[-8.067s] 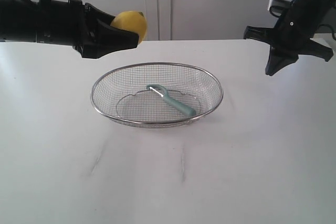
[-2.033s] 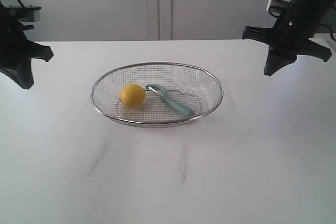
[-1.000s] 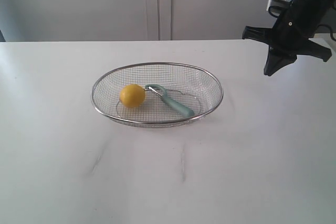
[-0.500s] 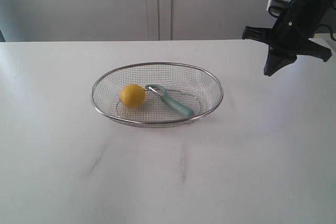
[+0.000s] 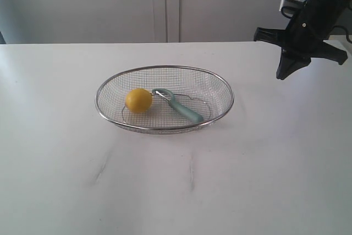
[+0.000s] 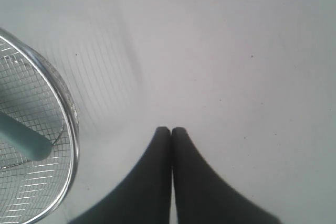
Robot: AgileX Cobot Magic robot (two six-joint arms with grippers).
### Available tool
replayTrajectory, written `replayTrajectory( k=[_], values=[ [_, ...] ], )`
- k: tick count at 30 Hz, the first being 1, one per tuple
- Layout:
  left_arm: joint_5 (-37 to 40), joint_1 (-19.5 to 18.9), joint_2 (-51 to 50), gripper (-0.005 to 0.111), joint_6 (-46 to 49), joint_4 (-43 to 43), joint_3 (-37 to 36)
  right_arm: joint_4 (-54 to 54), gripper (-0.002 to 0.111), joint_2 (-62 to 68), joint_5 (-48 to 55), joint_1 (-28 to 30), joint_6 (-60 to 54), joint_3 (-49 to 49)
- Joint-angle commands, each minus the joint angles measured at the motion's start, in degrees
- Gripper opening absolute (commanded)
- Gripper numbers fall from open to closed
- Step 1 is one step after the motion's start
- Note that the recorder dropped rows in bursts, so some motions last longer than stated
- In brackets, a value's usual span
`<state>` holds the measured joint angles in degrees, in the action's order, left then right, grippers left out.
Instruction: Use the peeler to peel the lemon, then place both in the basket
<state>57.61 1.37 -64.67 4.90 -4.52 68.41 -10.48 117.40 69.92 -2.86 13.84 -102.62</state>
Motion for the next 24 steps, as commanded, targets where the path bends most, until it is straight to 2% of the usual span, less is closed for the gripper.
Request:
replayTrajectory(
  k=[1, 4, 11, 21, 24],
  values=[
    [-7.32, -0.12, 7.81, 0.000, 0.14, -0.14, -4.72, -0.01, 0.000, -0.74, 0.05, 0.34, -0.09, -0.13],
    [-14.00, -0.12, 15.41, 0.000, 0.14, 0.92, -11.15, -0.01, 0.000, -0.74, 0.05, 0.34, -0.09, -0.13],
    [-17.40, -0.12, 30.40, 0.000, 0.14, 2.24, -26.32, -0.01, 0.000, -0.74, 0.05, 0.34, -0.09, -0.13],
    [-23.02, -0.45, 42.45, 0.000, 0.14, 2.24, -39.43, -0.01, 0.000, -0.74, 0.05, 0.34, -0.09, -0.13],
    [-23.67, -2.80, 46.88, 0.000, -0.07, 2.04, -43.07, -0.01, 0.000, -0.74, 0.05, 0.34, -0.09, -0.13]
  ],
)
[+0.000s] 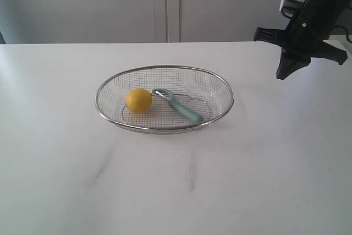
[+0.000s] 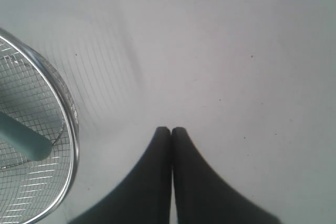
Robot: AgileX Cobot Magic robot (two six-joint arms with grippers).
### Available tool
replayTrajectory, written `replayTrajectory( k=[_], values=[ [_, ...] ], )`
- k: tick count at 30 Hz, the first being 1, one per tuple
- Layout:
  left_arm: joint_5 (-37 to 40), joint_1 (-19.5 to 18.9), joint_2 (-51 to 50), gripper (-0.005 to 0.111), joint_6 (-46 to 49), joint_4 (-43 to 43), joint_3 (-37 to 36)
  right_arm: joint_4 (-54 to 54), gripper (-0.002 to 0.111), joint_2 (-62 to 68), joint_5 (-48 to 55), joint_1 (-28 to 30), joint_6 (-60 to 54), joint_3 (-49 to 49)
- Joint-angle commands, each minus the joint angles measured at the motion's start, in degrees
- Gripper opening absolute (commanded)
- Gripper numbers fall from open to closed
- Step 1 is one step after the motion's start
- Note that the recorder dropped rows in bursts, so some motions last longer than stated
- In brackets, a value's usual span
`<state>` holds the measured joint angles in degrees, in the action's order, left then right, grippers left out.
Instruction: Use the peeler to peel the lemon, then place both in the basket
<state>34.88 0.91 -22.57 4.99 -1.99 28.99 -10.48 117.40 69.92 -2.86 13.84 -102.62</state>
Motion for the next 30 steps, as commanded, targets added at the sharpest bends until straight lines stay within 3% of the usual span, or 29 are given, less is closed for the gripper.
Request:
replayTrajectory(
  k=[1, 17, 30],
  values=[
    [-0.81, -3.02, 5.81, 0.000, -0.27, -0.62, -4.03, -0.01, 0.000, -0.74, 0.05, 0.34, -0.09, -0.13],
    [-0.71, -8.21, 18.63, 0.000, -0.16, -0.41, -5.15, -0.01, 0.000, -0.74, 0.05, 0.34, -0.09, -0.13],
    [-11.39, -8.21, 22.57, 0.000, -0.27, -1.13, -18.86, -0.01, 0.000, -0.74, 0.05, 0.34, -0.09, -0.13]
  ],
)
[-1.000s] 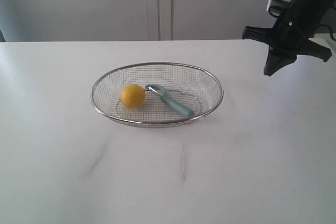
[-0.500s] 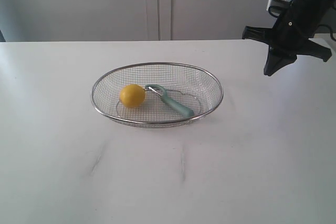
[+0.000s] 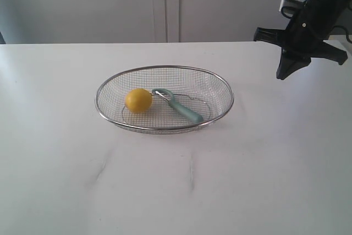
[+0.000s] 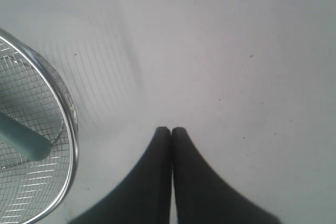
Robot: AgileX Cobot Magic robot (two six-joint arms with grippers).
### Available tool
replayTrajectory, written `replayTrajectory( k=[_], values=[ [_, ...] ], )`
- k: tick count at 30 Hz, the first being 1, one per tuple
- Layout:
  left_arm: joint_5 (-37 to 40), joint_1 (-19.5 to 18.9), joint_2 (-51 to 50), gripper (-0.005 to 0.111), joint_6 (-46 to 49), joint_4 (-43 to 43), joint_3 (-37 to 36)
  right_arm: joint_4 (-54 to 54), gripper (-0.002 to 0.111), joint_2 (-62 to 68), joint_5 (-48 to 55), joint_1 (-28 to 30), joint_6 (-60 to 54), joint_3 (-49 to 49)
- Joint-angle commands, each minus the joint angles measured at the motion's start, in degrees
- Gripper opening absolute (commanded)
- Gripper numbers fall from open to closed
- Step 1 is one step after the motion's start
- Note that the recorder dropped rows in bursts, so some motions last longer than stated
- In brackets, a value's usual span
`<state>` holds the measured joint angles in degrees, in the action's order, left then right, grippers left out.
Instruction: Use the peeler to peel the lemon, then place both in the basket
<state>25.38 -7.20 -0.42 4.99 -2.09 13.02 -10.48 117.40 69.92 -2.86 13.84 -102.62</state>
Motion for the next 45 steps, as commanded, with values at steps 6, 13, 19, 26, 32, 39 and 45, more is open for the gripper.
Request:
replayTrajectory(
  k=[6, 13, 19, 26, 32, 39, 45],
  values=[
    [-1.65, 3.20, 0.42, 0.000, -0.42, -1.29, -6.59, -0.01, 0.000, -0.74, 0.05, 0.34, -0.09, -0.13],
    [-1.34, 5.66, 0.42, 0.000, -0.20, -0.82, -7.24, -0.01, 0.000, -0.74, 0.05, 0.34, -0.09, -0.13],
    [-7.11, 5.66, 0.42, 0.000, -0.22, -0.95, -13.02, -0.01, 0.000, -0.74, 0.05, 0.34, -0.09, -0.13],
    [-7.52, 5.66, 0.42, 0.000, -0.47, -1.36, -13.02, -0.01, 0.000, -0.74, 0.05, 0.34, -0.09, -0.13],
    [-7.51, 5.66, 0.42, 0.000, -0.47, -1.36, -13.02, -0.01, 0.000, -0.74, 0.05, 0.34, -0.09, -0.13],
    [-7.63, 5.66, 0.42, 0.000, -0.47, -1.36, -13.02, -0.01, 0.000, -0.74, 0.05, 0.34, -0.09, -0.13],
    [-7.63, 5.66, 0.42, 0.000, -0.47, -1.36, -13.02, -0.01, 0.000, -0.74, 0.05, 0.34, -0.09, -0.13]
  ],
)
